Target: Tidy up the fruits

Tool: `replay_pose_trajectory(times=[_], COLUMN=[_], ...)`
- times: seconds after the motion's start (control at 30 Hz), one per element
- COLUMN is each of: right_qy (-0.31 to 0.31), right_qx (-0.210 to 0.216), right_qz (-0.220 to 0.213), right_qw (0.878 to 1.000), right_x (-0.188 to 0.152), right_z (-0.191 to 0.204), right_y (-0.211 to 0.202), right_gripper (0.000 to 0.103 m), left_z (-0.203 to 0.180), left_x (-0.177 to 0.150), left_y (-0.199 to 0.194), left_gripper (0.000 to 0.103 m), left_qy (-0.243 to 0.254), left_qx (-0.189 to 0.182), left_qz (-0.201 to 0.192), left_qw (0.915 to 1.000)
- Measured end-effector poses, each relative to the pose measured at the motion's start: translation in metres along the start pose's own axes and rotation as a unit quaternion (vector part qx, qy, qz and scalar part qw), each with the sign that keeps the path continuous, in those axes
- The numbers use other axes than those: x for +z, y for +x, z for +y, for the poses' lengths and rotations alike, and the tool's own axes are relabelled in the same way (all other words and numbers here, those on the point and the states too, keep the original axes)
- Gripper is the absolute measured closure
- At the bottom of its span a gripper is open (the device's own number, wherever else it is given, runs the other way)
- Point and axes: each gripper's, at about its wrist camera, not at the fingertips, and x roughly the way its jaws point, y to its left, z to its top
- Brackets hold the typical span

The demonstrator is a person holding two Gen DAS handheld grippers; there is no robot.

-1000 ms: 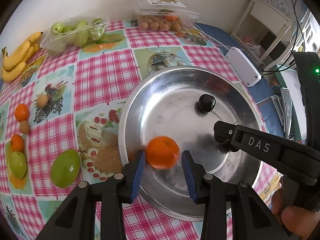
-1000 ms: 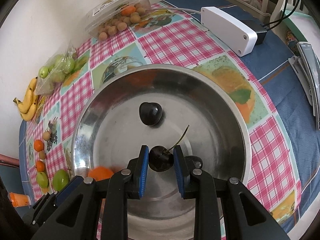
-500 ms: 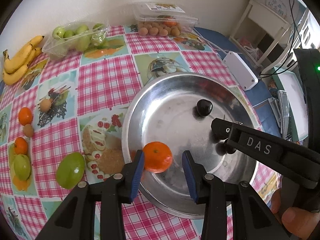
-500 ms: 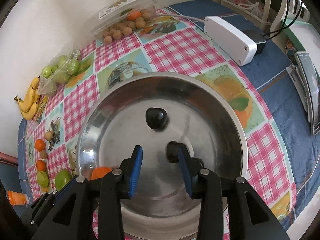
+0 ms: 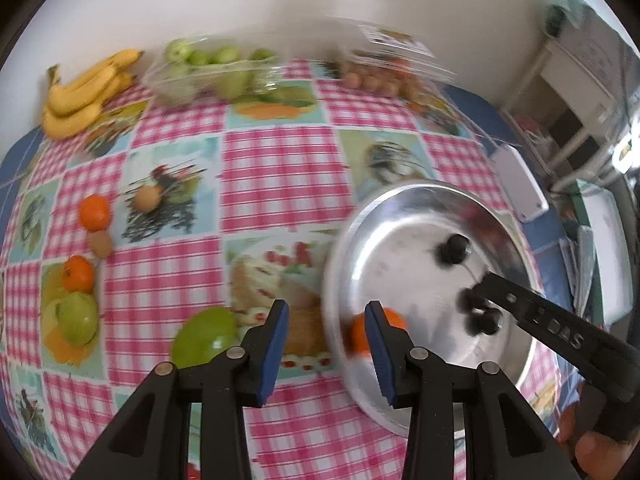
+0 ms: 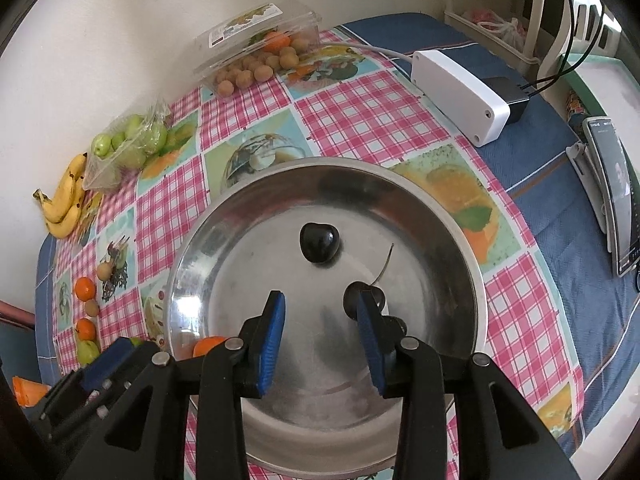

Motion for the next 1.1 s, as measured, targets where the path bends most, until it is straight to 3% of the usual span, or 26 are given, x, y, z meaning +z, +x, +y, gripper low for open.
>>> replay_pose_trajectory(times=[0.37,0.63,0.77,0.87,0.97,1.1], right_qy=[-0.027,-0.037,-0.039,-0.04,-0.042,-0.049], right_qx=[0.001,-0.003,-0.015,-0.034,-0.039,-0.048], right_qz=[0.002,0.001,0.007,0.012,0.015,0.017], right_qw=[1.0,0.999,0.999,0.999,0.998,0.997], right_x=[-0.008,-0.009,-0.009,-0.009,-0.011,-0.012], right_z=[0.018,0.023,0.023,0.022,0.022,0.023], right_y=[-0.004,-0.005,0.0,0.005,0.007,0.011], right_gripper=[0.065,0.065,0.063,0.047,0.045,0.035], left_z=[0.047,0.055,0.055,0.055,0.056,0.058], left_x=[0.005,0.005,0.004,0.004,0.003,0.003], left_y=[-0.008,-0.006,-0.003,-0.002,0.0,0.001], left_gripper=[0.06,0.06,0.04,0.034,0.028,0.022], left_qy=[-0.064,-0.075,-0.073,-0.071,-0.07,-0.07], left_qx=[0.025,0.028,0.038,0.043,0.057,0.067], left_qz=[-0.009,-0.004,0.001,0.005,0.01,0.011], left_qw=[0.9976,0.9967,0.9966,0.9965,0.9959,0.9953])
